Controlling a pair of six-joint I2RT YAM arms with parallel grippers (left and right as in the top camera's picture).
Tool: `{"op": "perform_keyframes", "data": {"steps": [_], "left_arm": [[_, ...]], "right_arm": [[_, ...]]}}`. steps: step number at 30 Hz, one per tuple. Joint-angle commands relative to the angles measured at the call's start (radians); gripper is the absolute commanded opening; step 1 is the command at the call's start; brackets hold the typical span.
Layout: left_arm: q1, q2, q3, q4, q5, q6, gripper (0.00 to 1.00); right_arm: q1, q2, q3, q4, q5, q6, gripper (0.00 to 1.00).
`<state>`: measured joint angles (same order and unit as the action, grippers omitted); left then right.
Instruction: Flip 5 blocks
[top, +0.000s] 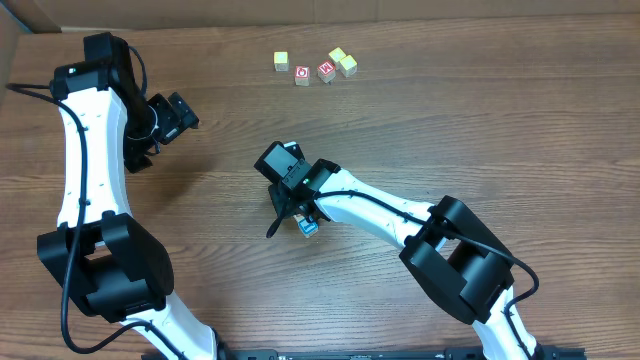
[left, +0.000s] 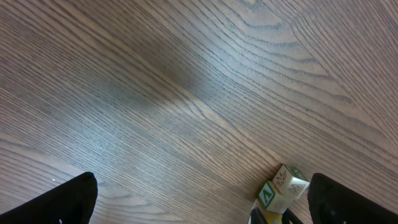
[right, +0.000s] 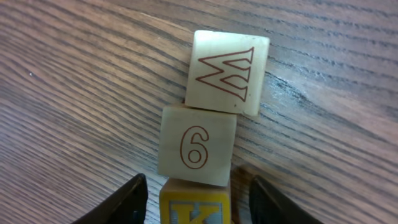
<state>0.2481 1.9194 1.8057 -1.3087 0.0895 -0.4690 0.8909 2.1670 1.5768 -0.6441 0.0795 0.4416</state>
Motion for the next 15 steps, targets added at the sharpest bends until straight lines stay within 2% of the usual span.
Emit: {"op": "perform_keyframes", "data": {"steps": [1, 8, 15], "left_arm": [[-0.009, -0.016, 0.009, 0.004, -0.012, 0.001, 1.0], [-0.009, -0.016, 0.009, 0.004, -0.012, 0.001, 1.0], [-0.009, -0.016, 0.009, 0.004, -0.012, 0.001, 1.0]], "right_arm": [[0.003, -0.001, 0.011, 0.002, 0.013, 0.0, 0.58], [0.003, -0.004, 0.096, -0.015, 0.038, -0.004, 0.68], [-0.015, -0.004, 0.1, 0.019, 0.148, -0.003, 0.72]]}}
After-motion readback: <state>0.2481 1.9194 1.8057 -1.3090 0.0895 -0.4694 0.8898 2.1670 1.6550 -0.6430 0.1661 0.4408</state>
